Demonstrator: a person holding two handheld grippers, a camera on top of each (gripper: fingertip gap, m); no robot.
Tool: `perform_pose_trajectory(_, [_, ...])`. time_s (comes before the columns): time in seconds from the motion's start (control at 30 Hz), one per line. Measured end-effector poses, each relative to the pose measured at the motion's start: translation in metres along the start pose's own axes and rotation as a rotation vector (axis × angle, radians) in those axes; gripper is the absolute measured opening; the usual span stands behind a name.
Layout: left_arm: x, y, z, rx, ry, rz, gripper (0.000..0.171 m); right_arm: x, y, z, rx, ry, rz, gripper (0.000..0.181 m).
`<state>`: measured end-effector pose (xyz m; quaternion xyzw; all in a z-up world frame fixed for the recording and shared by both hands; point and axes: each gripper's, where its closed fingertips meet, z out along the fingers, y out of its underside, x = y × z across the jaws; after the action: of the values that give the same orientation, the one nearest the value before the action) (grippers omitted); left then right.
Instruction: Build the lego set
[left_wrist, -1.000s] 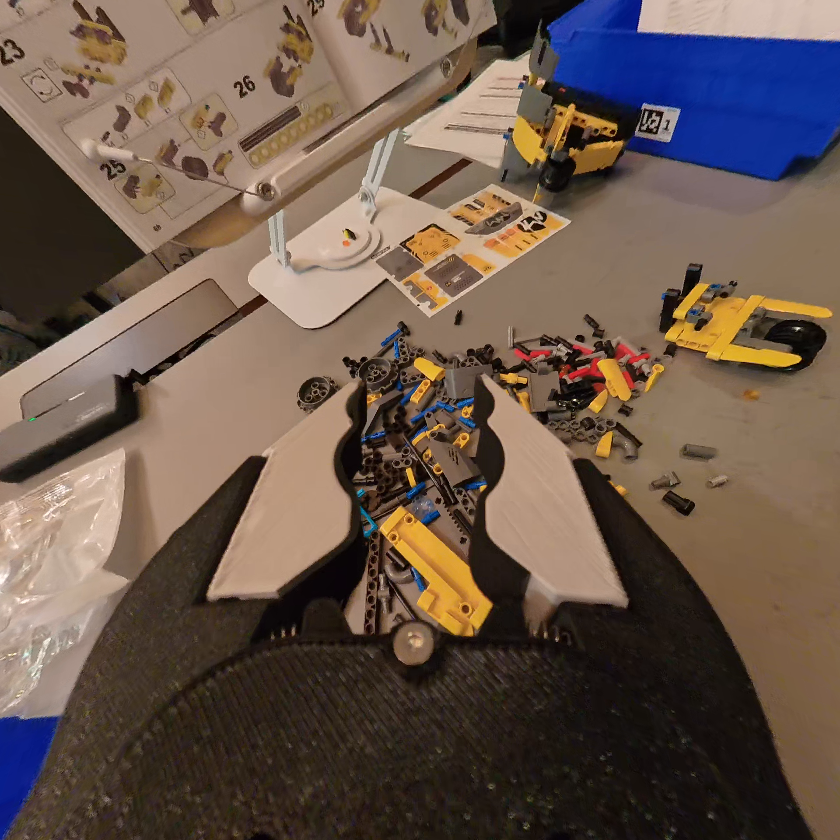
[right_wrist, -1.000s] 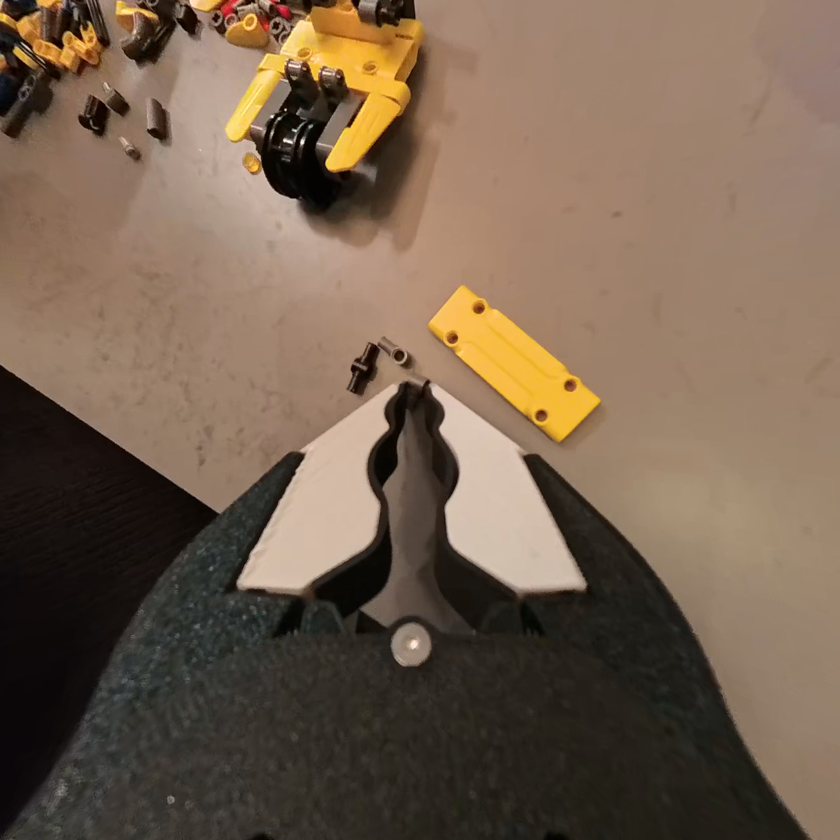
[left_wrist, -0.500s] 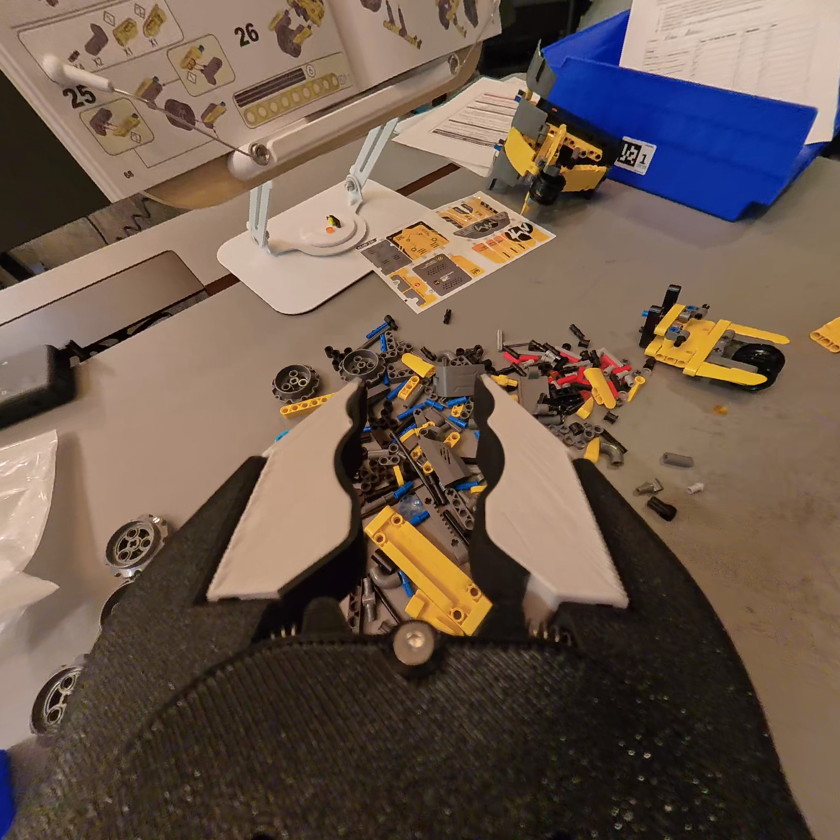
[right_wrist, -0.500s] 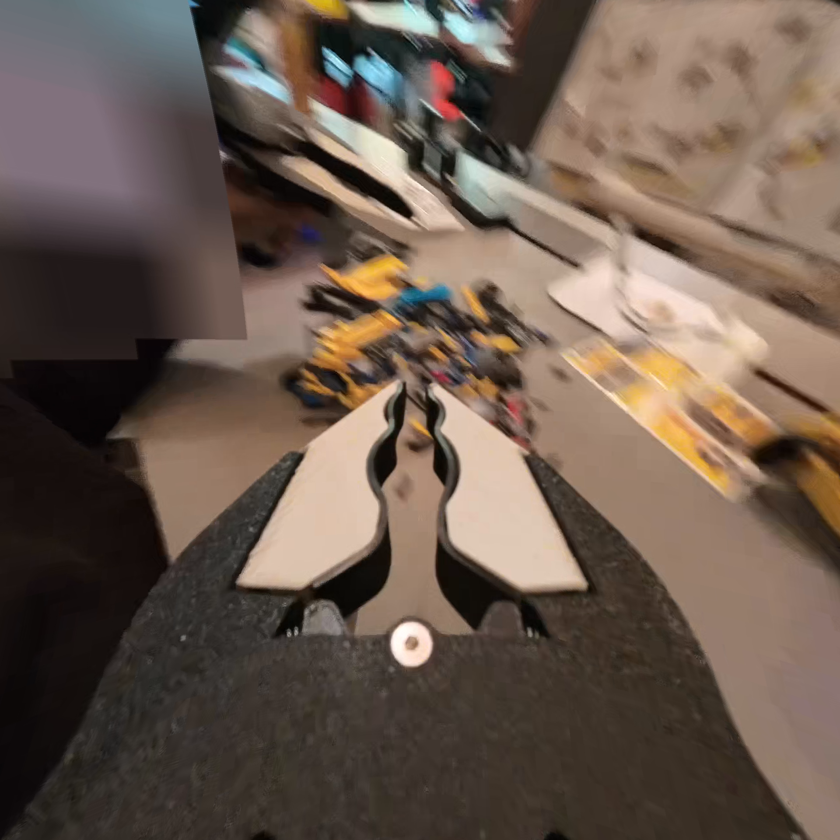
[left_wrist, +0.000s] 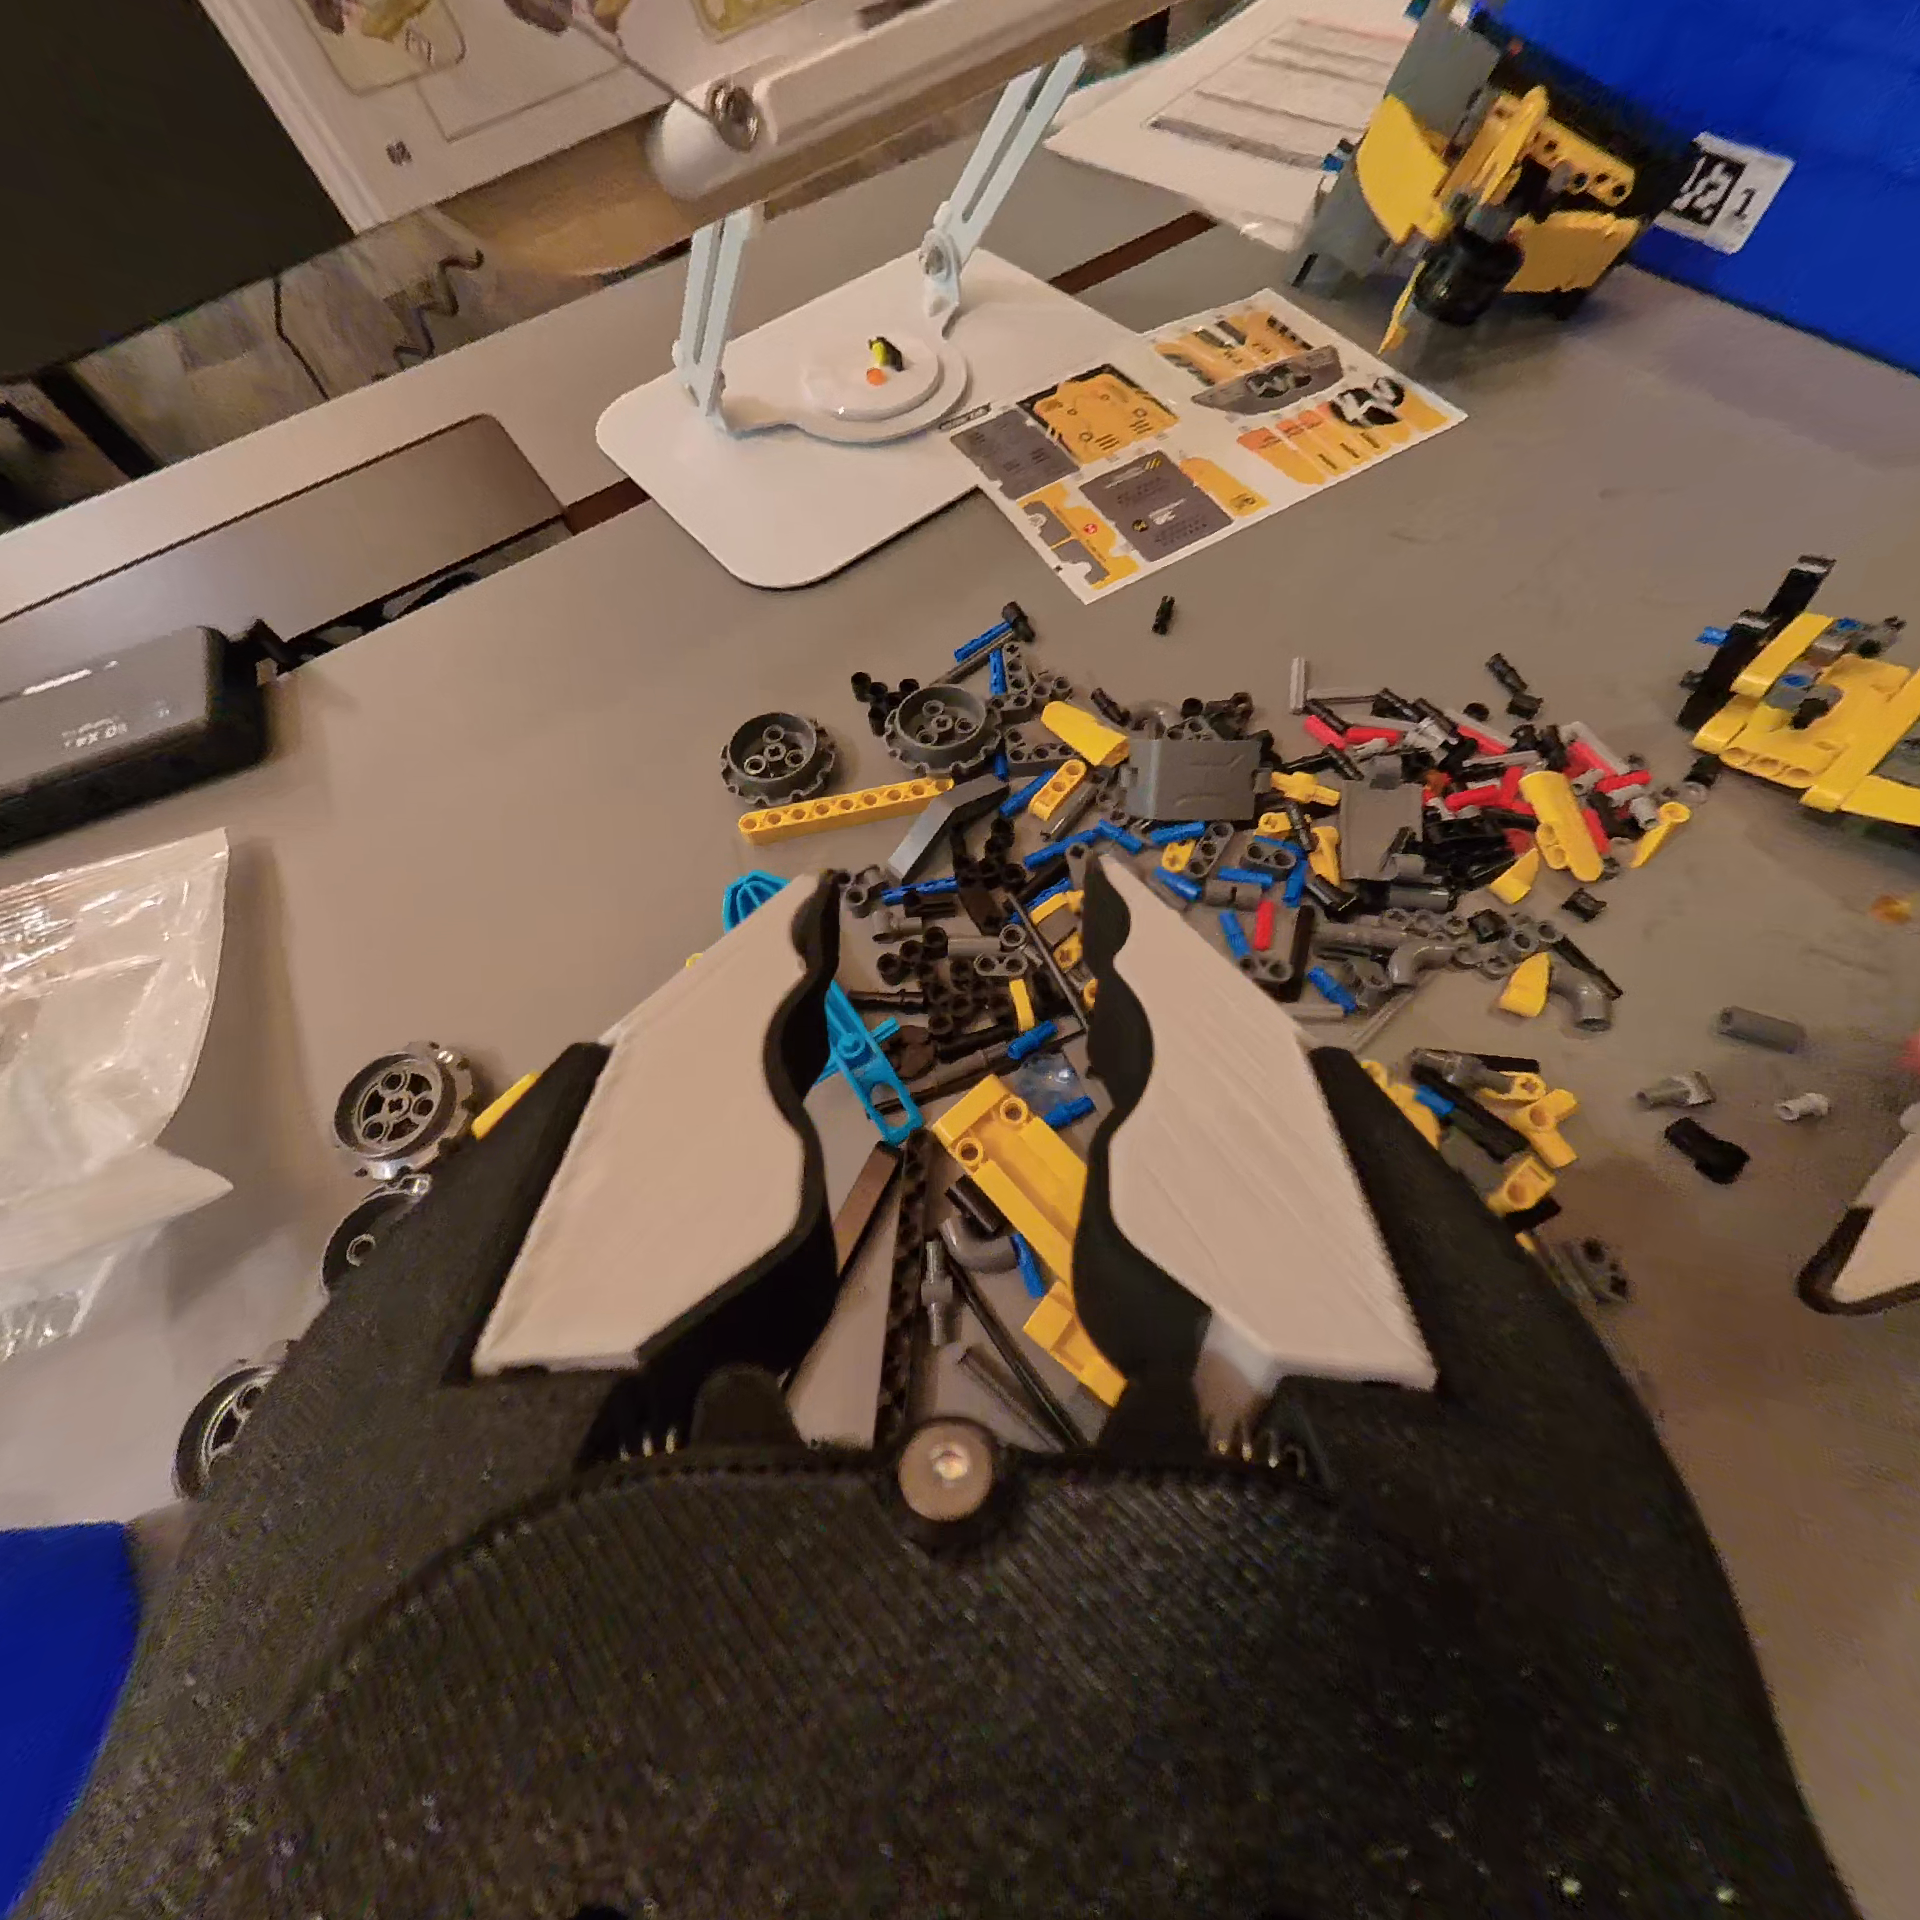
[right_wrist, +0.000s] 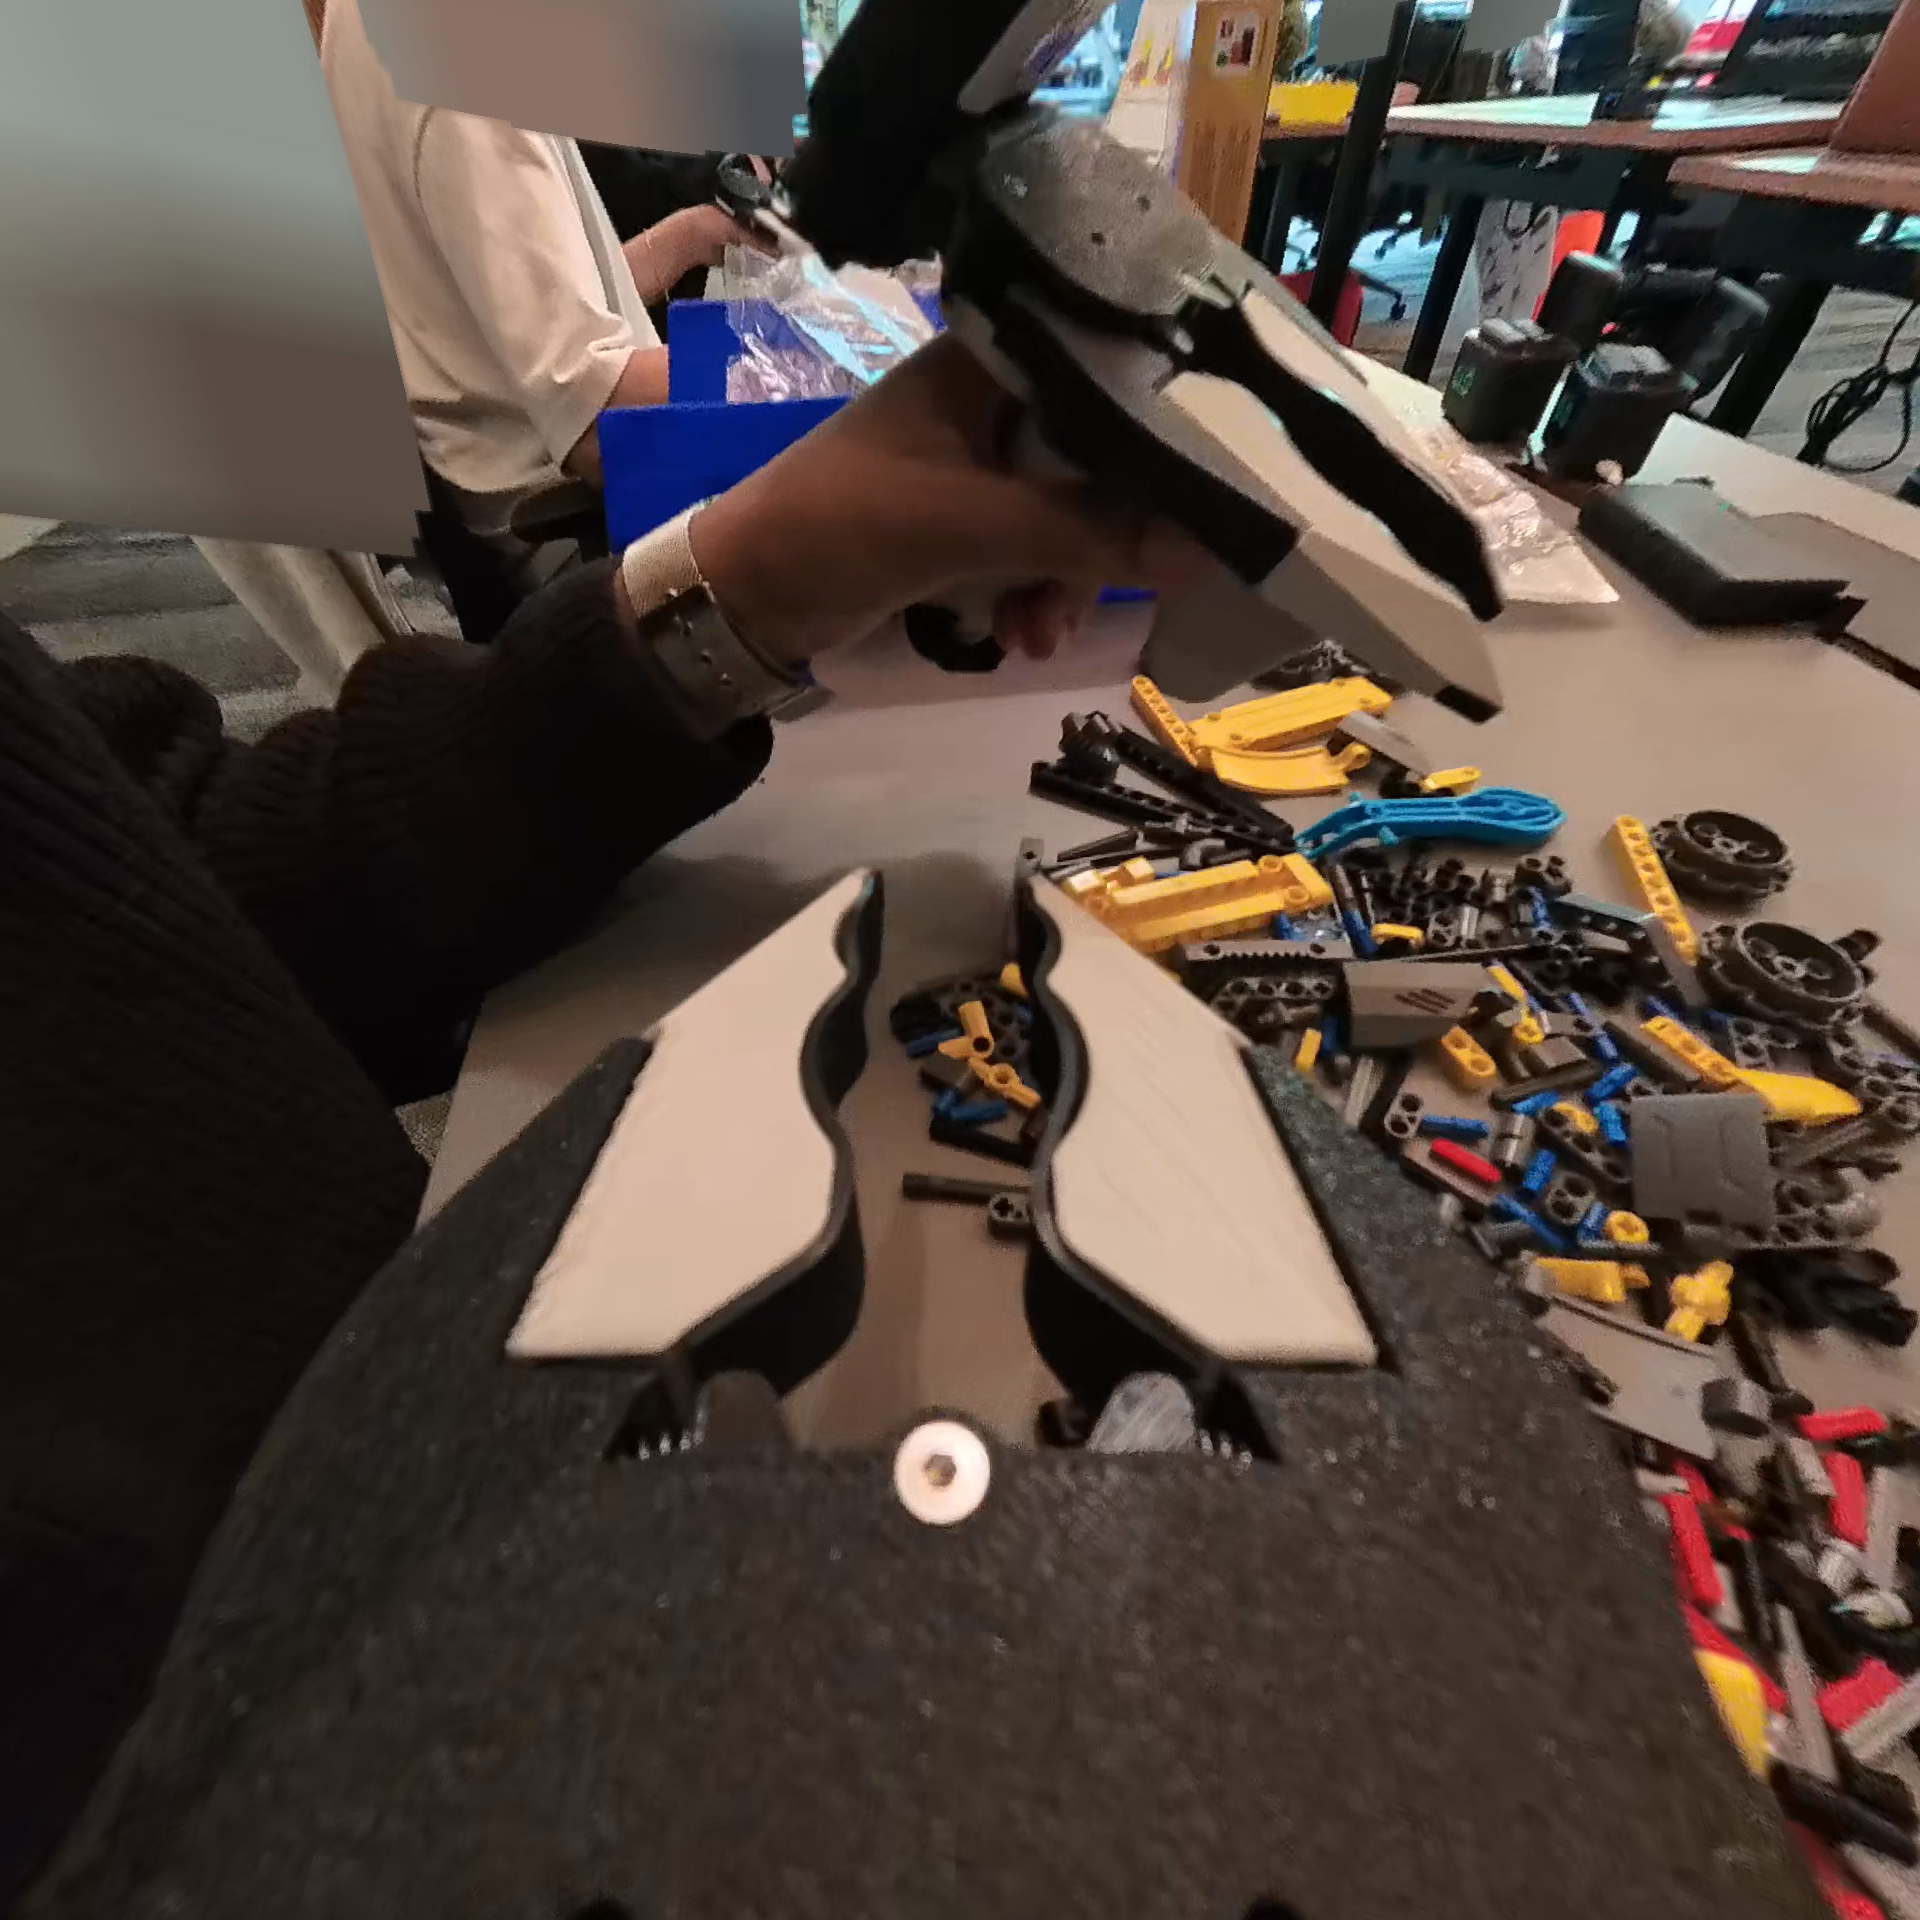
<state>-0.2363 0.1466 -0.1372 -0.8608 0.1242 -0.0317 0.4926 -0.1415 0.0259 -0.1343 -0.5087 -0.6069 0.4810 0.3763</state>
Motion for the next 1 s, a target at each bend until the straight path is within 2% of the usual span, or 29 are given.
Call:
perform_pose_trajectory(0.2, [0.005,0.009,0.009,-0.055,0.004,0.028,0.046,-0.009,0.002,0.007,-0.005,-0.031,0.002,0.028])
perform_pose_trajectory(0.5, [0.017,-0.002,0.005,0.022,0.094,-0.031,0.047,-0.016,0.006,0.014,-0.013,-0.039,0.000,0.036])
perform_pose_trajectory(0.73, [0.018,-0.003,0.005,0.017,0.088,-0.013,0.047,-0.006,-0.010,0.007,0.099,-0.021,0.078,0.063])
perform_pose_trajectory(1.0, [0.015,0.001,0.007,-0.003,0.054,0.019,0.047,0.008,-0.019,0.000,0.181,0.030,0.103,0.069])
